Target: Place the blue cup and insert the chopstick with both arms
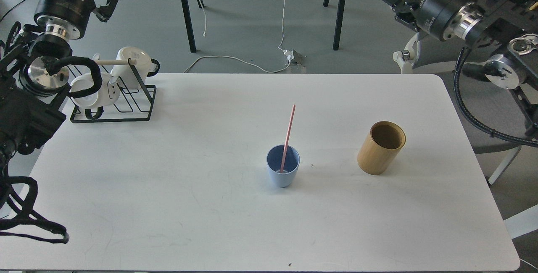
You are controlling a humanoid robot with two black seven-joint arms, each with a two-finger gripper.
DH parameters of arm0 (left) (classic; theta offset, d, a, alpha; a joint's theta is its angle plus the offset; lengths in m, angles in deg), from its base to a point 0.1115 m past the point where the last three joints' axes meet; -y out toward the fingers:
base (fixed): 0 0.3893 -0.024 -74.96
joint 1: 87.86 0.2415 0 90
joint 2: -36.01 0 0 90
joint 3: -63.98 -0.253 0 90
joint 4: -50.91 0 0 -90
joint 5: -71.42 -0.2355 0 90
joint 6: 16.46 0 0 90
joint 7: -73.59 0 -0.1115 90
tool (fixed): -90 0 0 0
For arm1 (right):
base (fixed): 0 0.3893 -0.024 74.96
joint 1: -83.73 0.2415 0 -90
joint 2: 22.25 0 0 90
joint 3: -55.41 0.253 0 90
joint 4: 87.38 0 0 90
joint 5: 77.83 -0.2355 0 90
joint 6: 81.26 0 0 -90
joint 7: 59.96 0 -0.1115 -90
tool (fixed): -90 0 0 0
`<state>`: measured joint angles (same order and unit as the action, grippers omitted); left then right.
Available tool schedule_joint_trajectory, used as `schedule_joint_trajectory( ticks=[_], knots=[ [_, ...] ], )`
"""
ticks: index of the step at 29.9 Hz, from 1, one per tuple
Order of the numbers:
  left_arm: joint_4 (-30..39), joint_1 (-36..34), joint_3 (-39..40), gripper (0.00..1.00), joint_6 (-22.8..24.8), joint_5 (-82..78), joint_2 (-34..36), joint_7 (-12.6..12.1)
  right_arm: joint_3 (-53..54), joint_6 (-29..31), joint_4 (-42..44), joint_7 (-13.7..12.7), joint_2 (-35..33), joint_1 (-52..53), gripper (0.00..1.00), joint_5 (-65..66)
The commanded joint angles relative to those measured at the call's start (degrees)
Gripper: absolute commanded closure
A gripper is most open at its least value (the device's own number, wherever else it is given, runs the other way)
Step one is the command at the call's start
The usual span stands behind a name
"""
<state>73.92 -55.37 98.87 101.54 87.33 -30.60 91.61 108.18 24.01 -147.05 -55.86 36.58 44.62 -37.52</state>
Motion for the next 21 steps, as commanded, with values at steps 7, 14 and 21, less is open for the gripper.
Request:
schedule_joint_trajectory(
  ticks=[7,14,21],
  knots=[
    [-0.4,0.1,-2.0,0.01,0.0,-0.1,-1.9,-0.1,9.8,-1.1,5.2,2.1,0.6,-5.0,0.00,-24.5],
    [-0.7,-0.1,-3.3,0.01,0.0,0.0,-3.8,0.6,13.1,-0.2,14.3,1.6,2.0,-5.2,0.00,-42.5],
    [-0.7,-0.1,-2.7,0.01,0.0,0.1,-3.9,0.6,12.3,5.2,19.4,1.4,5.5,-4.0,0.00,-44.2]
  ],
)
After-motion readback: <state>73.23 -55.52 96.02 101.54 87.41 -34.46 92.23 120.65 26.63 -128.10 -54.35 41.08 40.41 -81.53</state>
